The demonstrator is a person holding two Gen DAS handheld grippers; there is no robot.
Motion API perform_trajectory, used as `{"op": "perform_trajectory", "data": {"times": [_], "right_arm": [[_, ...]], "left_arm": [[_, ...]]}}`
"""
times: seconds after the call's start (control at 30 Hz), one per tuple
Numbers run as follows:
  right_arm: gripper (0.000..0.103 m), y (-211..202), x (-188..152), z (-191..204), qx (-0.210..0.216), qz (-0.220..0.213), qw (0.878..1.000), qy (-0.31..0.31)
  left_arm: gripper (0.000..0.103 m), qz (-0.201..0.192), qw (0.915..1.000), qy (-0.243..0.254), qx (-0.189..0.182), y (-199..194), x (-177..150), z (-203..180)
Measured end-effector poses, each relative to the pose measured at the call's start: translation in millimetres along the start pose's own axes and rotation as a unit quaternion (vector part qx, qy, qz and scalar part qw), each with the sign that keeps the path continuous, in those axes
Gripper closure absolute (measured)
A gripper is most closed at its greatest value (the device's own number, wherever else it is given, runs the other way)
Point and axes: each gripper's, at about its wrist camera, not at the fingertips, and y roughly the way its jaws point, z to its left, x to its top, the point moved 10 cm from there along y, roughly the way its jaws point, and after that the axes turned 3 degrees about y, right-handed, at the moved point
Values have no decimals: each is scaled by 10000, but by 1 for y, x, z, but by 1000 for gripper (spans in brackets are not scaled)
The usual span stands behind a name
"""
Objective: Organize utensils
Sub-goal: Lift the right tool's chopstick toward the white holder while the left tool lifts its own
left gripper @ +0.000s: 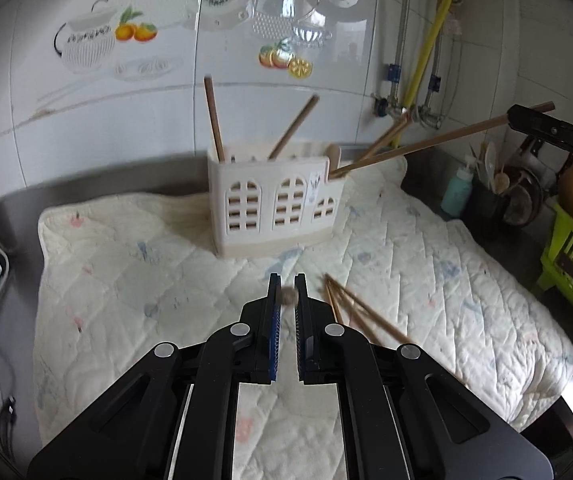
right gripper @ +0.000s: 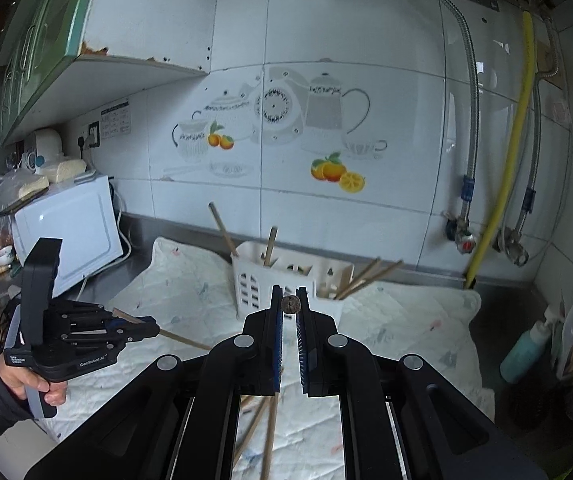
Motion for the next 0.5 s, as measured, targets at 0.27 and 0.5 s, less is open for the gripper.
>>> {"op": "perform_trajectory", "data": {"times": [0.27,0.5], "right_arm": [[97,37,33,-23,-403,288,9985,-235],[97,81,31,-42,-370,1014,9940,-150]], "left_arm": [[98,-334,9987,379,108,-10,59,-1],[98,-779,9954,512,237,-26,116,0]]}}
